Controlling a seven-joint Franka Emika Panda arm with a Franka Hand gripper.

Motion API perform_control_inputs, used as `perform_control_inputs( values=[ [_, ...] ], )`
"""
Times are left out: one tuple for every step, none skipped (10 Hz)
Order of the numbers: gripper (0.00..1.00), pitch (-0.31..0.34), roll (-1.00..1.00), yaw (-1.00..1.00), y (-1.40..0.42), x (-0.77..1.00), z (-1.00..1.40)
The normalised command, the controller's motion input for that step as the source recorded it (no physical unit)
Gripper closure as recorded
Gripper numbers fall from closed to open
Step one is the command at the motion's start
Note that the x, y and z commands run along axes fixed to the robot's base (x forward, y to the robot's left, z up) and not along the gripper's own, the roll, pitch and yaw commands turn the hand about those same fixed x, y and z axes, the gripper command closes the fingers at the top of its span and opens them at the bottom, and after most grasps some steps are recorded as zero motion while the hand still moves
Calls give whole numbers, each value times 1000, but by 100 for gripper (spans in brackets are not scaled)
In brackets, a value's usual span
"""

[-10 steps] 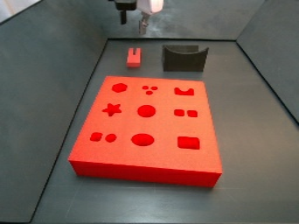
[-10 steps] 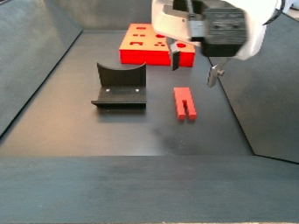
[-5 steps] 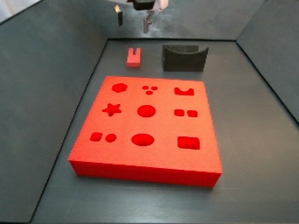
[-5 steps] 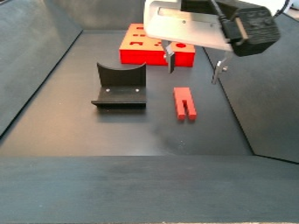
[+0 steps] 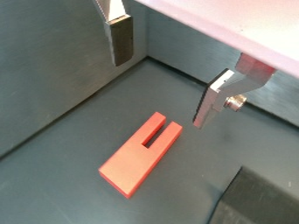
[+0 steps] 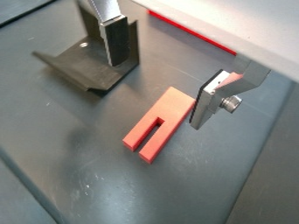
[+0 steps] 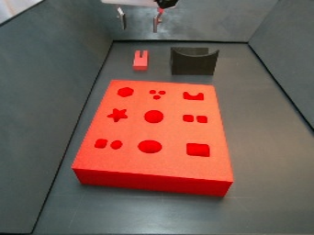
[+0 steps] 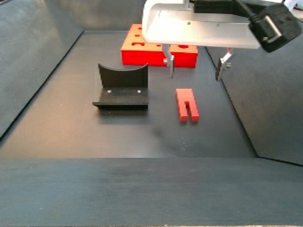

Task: Pick up the double-square object. Move up. Rotate the double-square object. Place the double-square object on the fixture. Regrasp the double-square object. Move to above the board. Insert the double-square object.
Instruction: Rotate the double-square object.

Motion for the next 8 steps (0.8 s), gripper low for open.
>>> perform_control_inputs(
  values=[
    [0, -90, 5, 442, -1, 37, -32],
    [0, -88, 4, 283, -2, 35, -34],
    [0, 0, 0, 0, 0, 0, -1000],
    [0, -3, 0, -55, 0, 3, -1000],
    [0, -20, -8, -49, 0, 14, -1000],
    [0, -24, -18, -38, 2, 19, -1000],
    [0, -28, -30, -26, 3, 27, -1000],
    [0, -30, -47, -10, 4, 39, -1000]
  ],
)
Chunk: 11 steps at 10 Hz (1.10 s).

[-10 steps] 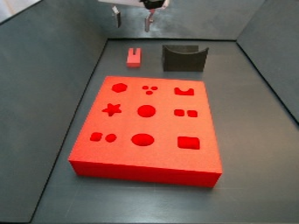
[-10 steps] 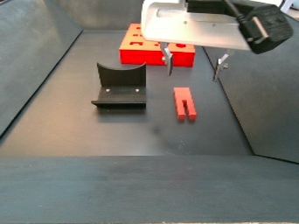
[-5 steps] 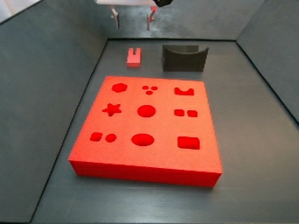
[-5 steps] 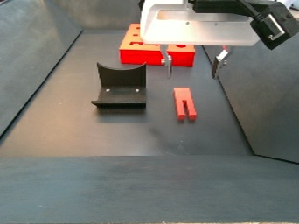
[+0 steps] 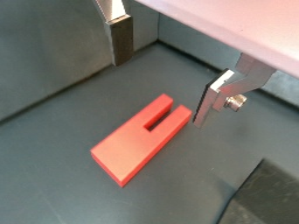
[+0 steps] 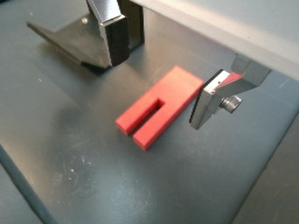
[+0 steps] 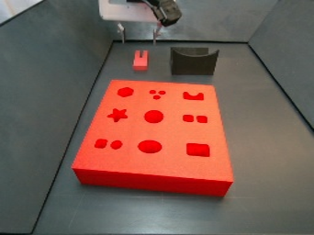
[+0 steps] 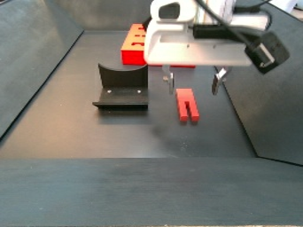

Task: Pick up the double-square object. Move up. Rotate the double-square object. Place the double-square object on the fixture. Regrasp the double-square object. Move to above the board. Insert the double-square object.
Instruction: Rotate the double-square object, then move up.

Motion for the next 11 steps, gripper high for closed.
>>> perform_control_inputs(
  values=[
    [0, -28, -63, 5, 5, 52, -950],
    [0, -26, -70, 10, 5, 56, -871],
    [0, -26, -82, 17, 5, 57, -725],
    [0, -27, -86, 20, 6, 50, -657],
    [0, -40, -95, 23, 10, 45, -487],
    [0, -47, -99, 25, 10, 46, -418],
    [0, -51, -105, 22, 10, 40, -292],
    [0, -54, -110, 24, 11, 39, -200],
    [100, 0, 0, 0, 0, 0, 0],
    [100, 0, 0, 0, 0, 0, 833],
    [100, 13, 1, -2, 0, -17, 804]
  ],
)
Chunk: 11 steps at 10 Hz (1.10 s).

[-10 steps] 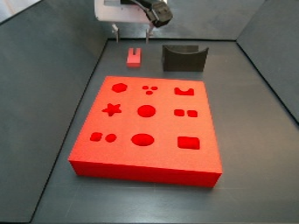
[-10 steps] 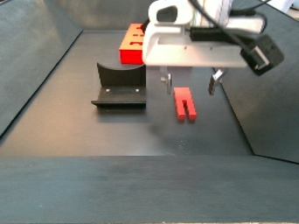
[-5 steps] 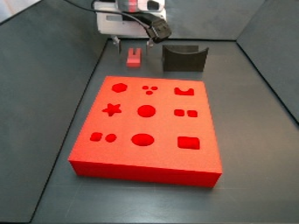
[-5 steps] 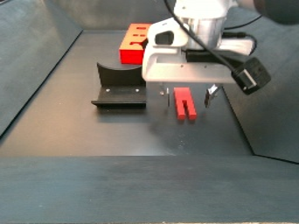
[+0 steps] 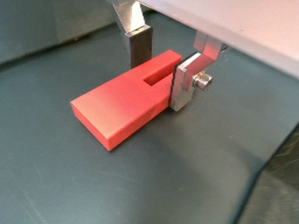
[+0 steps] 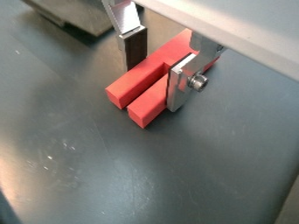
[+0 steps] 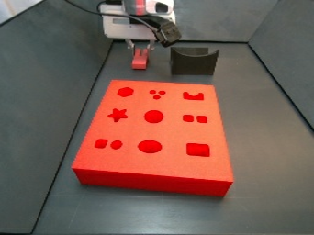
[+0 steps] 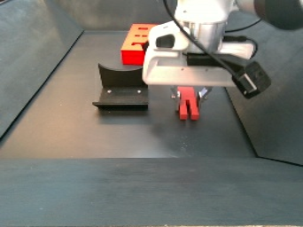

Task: Pick up the double-square object. Move up. Rotate the double-square object. Place the double-square object on the fixture. Regrasp the double-square object. Move to above the board. Insert the double-square object.
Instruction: Move up, then place the double-square object on the fixture.

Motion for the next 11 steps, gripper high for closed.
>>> perform_control_inputs(
  values=[
    [100, 27, 8, -8, 2, -32, 705],
    [100, 34, 21, -14, 4, -23, 578],
    [100, 43, 34, -17, 5, -17, 437],
    [100, 50, 53, -22, 7, -21, 235],
    [100, 0, 0, 0, 0, 0, 1000],
    [100, -15, 8, 2, 0, 11, 1000],
    [100, 17, 17, -6, 2, -8, 1000],
    [100, 26, 24, -12, 4, -13, 1000],
    [100, 33, 48, -25, 8, -20, 1000],
    [100, 37, 62, -26, 9, -25, 1000],
    [100, 41, 74, -24, 10, -29, 1000]
  ],
)
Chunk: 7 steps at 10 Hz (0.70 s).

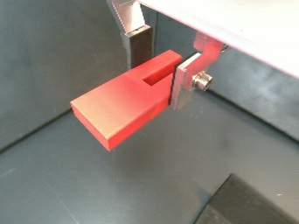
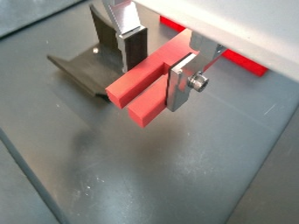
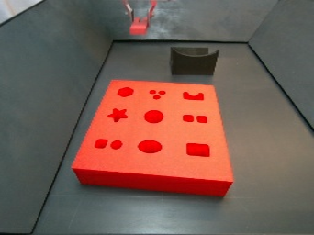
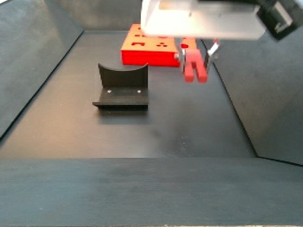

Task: Pick up the double-square object. Move up. Rotate the double-square object. Place the double-square object on the fixture. Regrasp the double-square object. Move to above the board. Insert the double-square object.
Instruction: Place the double-square object on the fixture.

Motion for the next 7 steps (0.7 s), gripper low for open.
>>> perform_control_inputs(
  values=[
    [100, 44, 80, -16, 10, -32, 1000],
    [100, 46, 84, -6, 9, -29, 932],
    [100, 55, 89, 5, 7, -21, 722],
    [100, 63, 96, 8, 8, -13, 564],
    [100, 76, 102, 14, 7, -3, 353],
    [100, 82, 103, 16, 7, 2, 246],
    [100, 161, -293, 462, -735, 1000, 131]
  ],
)
